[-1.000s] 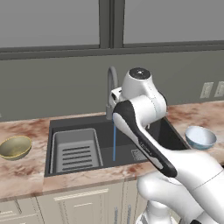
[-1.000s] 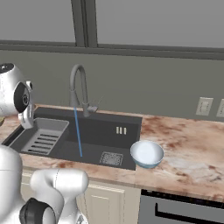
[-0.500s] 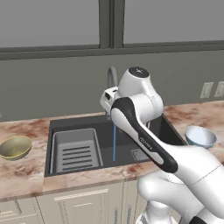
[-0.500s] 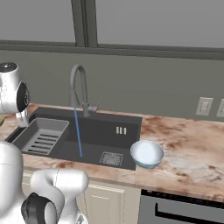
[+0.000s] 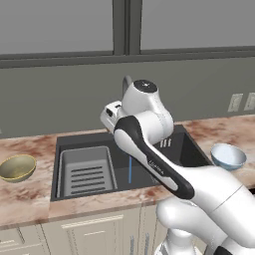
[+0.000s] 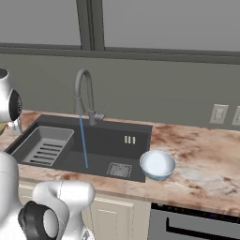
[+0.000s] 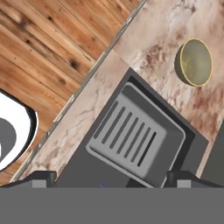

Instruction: Rinse each bowl for a few seconds and place them down in the sink or on the counter.

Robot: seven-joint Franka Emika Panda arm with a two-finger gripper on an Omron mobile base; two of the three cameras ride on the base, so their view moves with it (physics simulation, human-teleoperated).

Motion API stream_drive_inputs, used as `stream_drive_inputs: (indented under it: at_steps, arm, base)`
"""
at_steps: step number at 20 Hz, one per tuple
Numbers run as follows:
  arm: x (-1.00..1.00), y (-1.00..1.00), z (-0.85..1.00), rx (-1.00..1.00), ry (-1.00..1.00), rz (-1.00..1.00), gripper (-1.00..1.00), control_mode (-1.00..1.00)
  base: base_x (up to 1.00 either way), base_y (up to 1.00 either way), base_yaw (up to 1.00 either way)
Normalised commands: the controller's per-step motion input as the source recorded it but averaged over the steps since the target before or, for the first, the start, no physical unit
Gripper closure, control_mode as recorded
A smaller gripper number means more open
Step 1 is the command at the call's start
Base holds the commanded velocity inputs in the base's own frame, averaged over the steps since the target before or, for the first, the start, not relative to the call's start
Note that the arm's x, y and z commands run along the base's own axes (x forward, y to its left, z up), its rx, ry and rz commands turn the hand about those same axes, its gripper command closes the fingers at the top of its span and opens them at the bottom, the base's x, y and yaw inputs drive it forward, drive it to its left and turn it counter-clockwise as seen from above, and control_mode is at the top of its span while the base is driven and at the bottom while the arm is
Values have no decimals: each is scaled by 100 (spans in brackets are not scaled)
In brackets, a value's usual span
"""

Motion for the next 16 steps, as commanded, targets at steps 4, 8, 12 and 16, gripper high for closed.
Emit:
stream_drive_inputs:
  at_steps: [4,8,12,16]
  arm:
    - [0,26,-2,8,3,9,-100,-100]
    - [-2,29,-6,3,-1,9,-100,-100]
    - [-1,31,-8,0,-2,8,-100,-100]
    - [3,27,-11,0,0,8,-100,-100]
  base:
    - [0,0,0]
    - [0,0,0]
    - [0,0,0]
    - [0,0,0]
